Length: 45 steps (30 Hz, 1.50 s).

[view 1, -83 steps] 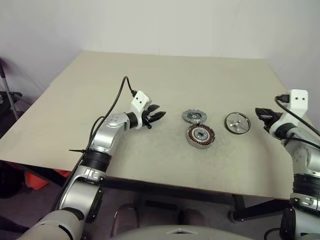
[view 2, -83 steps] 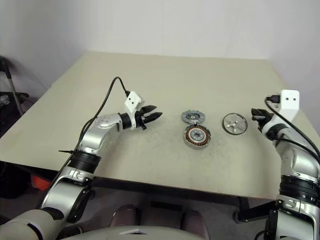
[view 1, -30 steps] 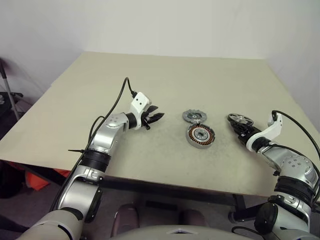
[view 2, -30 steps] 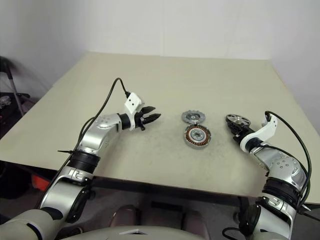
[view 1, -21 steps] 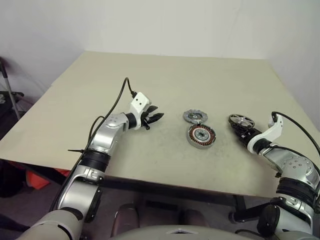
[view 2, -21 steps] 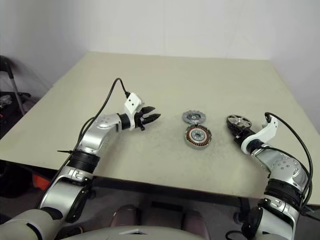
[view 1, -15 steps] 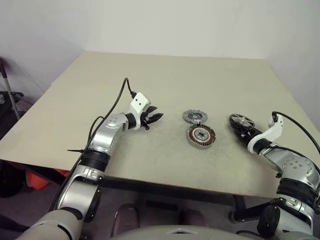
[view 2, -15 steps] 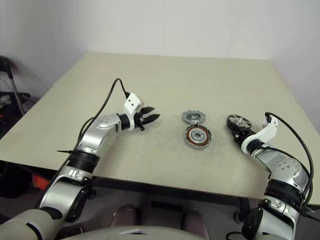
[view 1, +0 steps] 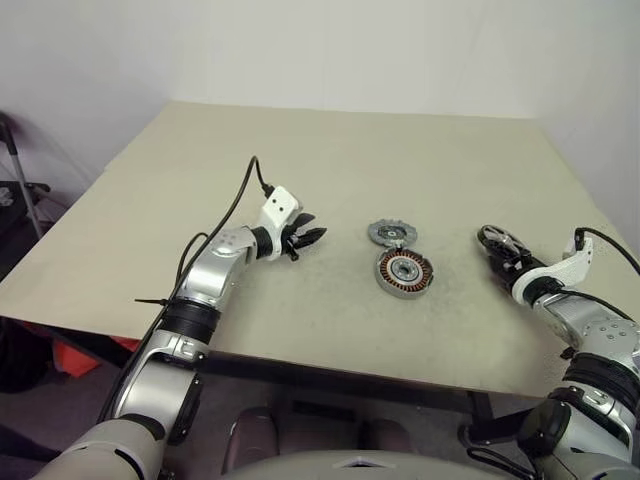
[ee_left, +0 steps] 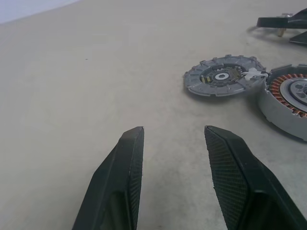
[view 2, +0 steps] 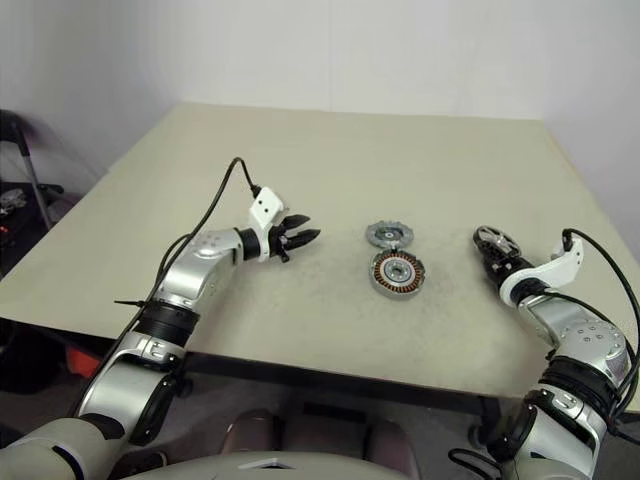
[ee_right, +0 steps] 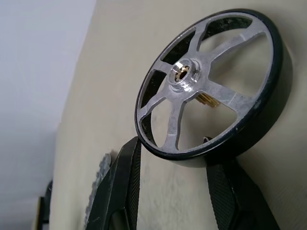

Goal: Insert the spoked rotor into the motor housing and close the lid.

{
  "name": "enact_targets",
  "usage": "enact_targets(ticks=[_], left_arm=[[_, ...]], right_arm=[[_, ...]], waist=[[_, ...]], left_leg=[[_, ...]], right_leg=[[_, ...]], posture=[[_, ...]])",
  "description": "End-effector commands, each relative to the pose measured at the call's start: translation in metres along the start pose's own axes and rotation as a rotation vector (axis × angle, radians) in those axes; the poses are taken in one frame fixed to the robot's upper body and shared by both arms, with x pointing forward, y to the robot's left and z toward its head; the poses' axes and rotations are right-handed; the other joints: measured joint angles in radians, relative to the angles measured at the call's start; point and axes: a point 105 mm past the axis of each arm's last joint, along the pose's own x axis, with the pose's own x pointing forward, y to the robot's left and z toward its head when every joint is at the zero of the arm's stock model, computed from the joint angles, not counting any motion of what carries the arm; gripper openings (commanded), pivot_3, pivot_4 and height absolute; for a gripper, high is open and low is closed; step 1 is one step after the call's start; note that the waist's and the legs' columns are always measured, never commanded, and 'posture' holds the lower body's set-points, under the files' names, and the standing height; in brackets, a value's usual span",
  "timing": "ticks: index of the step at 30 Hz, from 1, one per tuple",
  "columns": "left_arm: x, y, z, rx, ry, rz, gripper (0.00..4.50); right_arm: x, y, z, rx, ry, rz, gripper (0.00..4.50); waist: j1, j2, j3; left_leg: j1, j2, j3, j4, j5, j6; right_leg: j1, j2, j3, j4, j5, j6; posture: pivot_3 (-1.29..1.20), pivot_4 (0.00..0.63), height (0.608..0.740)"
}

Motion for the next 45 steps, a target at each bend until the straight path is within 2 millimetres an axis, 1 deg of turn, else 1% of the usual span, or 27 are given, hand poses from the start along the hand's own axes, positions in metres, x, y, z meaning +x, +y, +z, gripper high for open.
enact_targets(ticks=[1, 8, 12, 16, 18, 25, 28, 31, 32, 37, 39, 42, 44, 45], left_arm=[[0.000, 0.003, 0.014, 0.052, -0.035, 0.006, 2.12], [0.000, 0.002, 0.012, 0.059, -0.026, 0.003, 2.12], [0.000, 0.001, 0.011, 0.062, -0.022, -0.002, 2.12], [0.000, 0.000, 0.009, 0.065, -0.016, -0.005, 2.12], [0.000, 0.000, 0.009, 0.065, -0.016, -0.006, 2.12], [0.000, 0.000, 0.009, 0.070, -0.015, -0.004, 2.12], [0.000, 0.000, 0.008, 0.071, -0.013, -0.004, 2.12], [0.000, 0.001, 0.008, 0.074, -0.011, -0.001, 2.12], [0.000, 0.001, 0.008, 0.074, -0.011, 0.000, 2.12], [0.000, 0.000, 0.007, 0.069, -0.010, -0.002, 2.12], [0.000, 0.000, 0.007, 0.061, -0.011, -0.007, 2.12], [0.000, -0.002, 0.008, 0.050, -0.020, -0.014, 2.12], [-0.001, -0.002, 0.016, 0.007, -0.063, -0.029, 2.12], [-0.002, -0.002, 0.020, -0.009, -0.082, -0.035, 2.12]], right_arm=[[-0.004, 0.006, 0.013, 0.007, -0.044, 0.017, 2.28], [-0.005, 0.016, 0.015, 0.034, -0.047, 0.067, 2.28], [-0.004, 0.027, 0.015, 0.064, -0.051, 0.116, 2.28], [-0.004, 0.028, 0.018, 0.097, -0.075, 0.122, 2.28], [-0.004, 0.027, 0.018, 0.098, -0.075, 0.106, 2.28], [0.001, 0.009, 0.021, 0.124, -0.126, -0.004, 2.28], [0.002, 0.006, 0.022, 0.132, -0.136, -0.020, 1.64], [0.003, 0.008, 0.022, 0.132, -0.135, -0.012, 0.64], [0.003, 0.010, 0.022, 0.123, -0.135, -0.002, 0.37], [0.000, 0.025, 0.018, 0.100, -0.104, 0.071, 0.34], [-0.001, 0.034, 0.016, 0.106, -0.085, 0.114, 0.34], [-0.005, 0.053, 0.015, 0.131, -0.062, 0.206, 0.34], [-0.012, 0.077, 0.006, 0.153, -0.016, 0.307, 0.34], [-0.015, 0.084, 0.002, 0.161, 0.004, 0.337, 0.34]], waist=[[0.000, 0.000, 0.000], [-0.002, 0.000, 0.000], [-0.003, 0.000, 0.000], [-0.003, 0.000, 0.000], [-0.003, 0.000, 0.000], [-0.004, 0.001, 0.000], [-0.005, 0.001, 0.000], [-0.005, 0.001, 0.000], [-0.005, 0.001, 0.000], [-0.005, 0.001, 0.000], [-0.006, 0.001, 0.000], [-0.008, 0.002, 0.000], [-0.006, 0.002, 0.000], [-0.006, 0.002, 0.000]], left_leg=[[0.000, 0.000, 0.000, 0.000, 0.000, 0.000], [0.000, 0.000, 0.000, -0.001, 0.000, 0.000], [0.000, 0.000, 0.000, -0.002, 0.000, 0.000], [0.000, 0.000, 0.000, -0.003, 0.000, 0.000], [0.000, 0.000, 0.000, -0.003, 0.000, 0.000], [0.000, 0.000, 0.001, -0.004, 0.000, 0.000], [0.000, 0.000, 0.001, -0.004, 0.000, 0.000], [0.000, 0.000, 0.001, -0.004, 0.000, 0.000], [0.001, 0.000, 0.001, -0.004, 0.000, 0.000], [0.001, -0.001, 0.001, -0.004, 0.000, -0.001], [0.000, 0.000, 0.001, -0.004, 0.000, -0.001], [0.000, 0.000, 0.001, -0.004, 0.000, -0.001], [0.000, -0.001, 0.001, -0.005, 0.000, -0.001], [0.000, -0.001, 0.001, -0.005, 0.000, -0.001]], right_leg=[[0.000, 0.000, 0.000, 0.000, 0.000, 0.000], [0.000, 0.000, -0.002, 0.000, 0.000, 0.000], [-0.001, 0.000, -0.002, 0.000, 0.000, 0.000], [-0.001, 0.000, -0.003, 0.000, 0.000, 0.001], [-0.001, 0.000, -0.003, 0.000, -0.001, 0.001], [-0.002, 0.000, -0.003, 0.000, -0.001, 0.001], [-0.002, 0.000, -0.003, 0.000, -0.001, 0.001], [-0.002, 0.000, -0.003, 0.000, -0.001, 0.001], [-0.002, 0.000, -0.003, 0.000, -0.001, 0.001], [-0.001, 0.000, -0.003, 0.000, -0.001, 0.001], [-0.002, 0.000, -0.003, 0.000, -0.001, 0.001], [-0.002, 0.000, -0.003, 0.000, -0.001, 0.001], [-0.003, 0.000, -0.003, 0.000, -0.001, 0.001], [-0.003, 0.000, -0.003, 0.000, -0.001, 0.001]], posture=[[0.00, 0.000, 0.740], [0.00, 0.000, 0.740], [0.00, 0.000, 0.740], [0.00, 0.000, 0.740], [0.00, 0.000, 0.740], [0.00, 0.000, 0.740], [0.00, 0.000, 0.740], [0.00, 0.000, 0.740], [0.00, 0.000, 0.740], [0.00, 0.000, 0.740], [0.00, 0.000, 0.740], [0.00, 0.000, 0.740], [0.00, 0.000, 0.740], [0.00, 0.000, 0.740]])
